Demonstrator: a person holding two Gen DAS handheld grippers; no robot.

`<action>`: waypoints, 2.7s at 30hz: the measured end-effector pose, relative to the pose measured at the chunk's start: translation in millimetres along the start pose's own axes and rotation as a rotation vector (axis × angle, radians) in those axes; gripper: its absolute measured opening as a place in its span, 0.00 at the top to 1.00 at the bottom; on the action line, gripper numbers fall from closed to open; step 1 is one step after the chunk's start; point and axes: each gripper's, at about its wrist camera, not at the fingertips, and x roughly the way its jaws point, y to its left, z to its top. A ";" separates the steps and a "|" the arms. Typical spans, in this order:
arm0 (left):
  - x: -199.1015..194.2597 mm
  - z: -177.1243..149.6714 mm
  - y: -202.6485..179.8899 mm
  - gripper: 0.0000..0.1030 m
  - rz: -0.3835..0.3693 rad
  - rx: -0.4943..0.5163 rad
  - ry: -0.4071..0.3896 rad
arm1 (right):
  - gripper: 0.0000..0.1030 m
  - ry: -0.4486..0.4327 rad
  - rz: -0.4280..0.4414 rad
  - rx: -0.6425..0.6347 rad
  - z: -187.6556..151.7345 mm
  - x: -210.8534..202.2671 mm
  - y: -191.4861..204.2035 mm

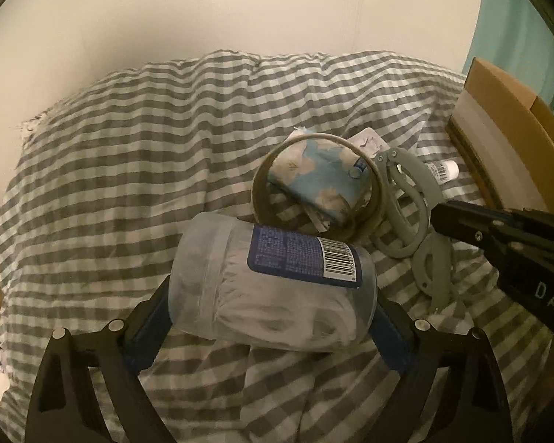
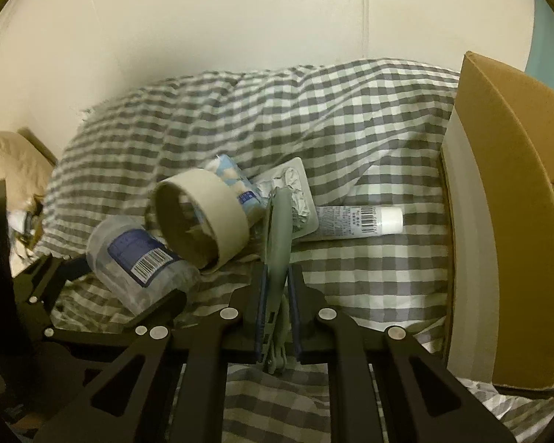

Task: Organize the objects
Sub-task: 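Grasp the grey plastic clip with right tool while left tool grasps clear container, then carry clip and clear container to the cardboard box and release both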

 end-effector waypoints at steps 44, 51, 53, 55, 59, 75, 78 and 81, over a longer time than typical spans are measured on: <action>-169.3 122.6 -199.0 0.09 -0.142 0.074 -0.254 | 0.92 -0.364 -0.153 -0.005 69.6 -281.9 -137.6; -94.5 127.7 -225.4 0.09 -0.146 0.107 -0.147 | 0.92 -0.259 -0.135 0.067 77.7 -216.7 -173.6; -75.8 128.3 -227.1 0.09 -0.145 0.113 -0.118 | 0.92 -0.242 -0.117 0.086 77.0 -203.0 -179.4; -62.5 128.5 -225.5 0.09 -0.155 0.115 -0.105 | 0.92 -0.227 -0.104 0.098 78.4 -189.3 -185.2; -55.6 128.6 -231.8 0.09 -0.173 0.110 -0.102 | 0.92 -0.198 -0.082 0.118 75.4 -173.1 -197.2; -133.2 121.2 -204.5 0.00 -0.036 0.138 -0.204 | 0.74 -0.283 -0.043 0.133 61.2 -230.7 -177.9; -156.1 119.8 -180.5 0.00 -0.008 0.117 -0.225 | 0.69 -0.301 -0.036 0.125 49.1 -252.5 -165.5; -185.6 106.2 -157.3 0.00 0.029 0.094 -0.243 | 0.68 -0.307 -0.047 0.098 38.8 -270.3 -149.1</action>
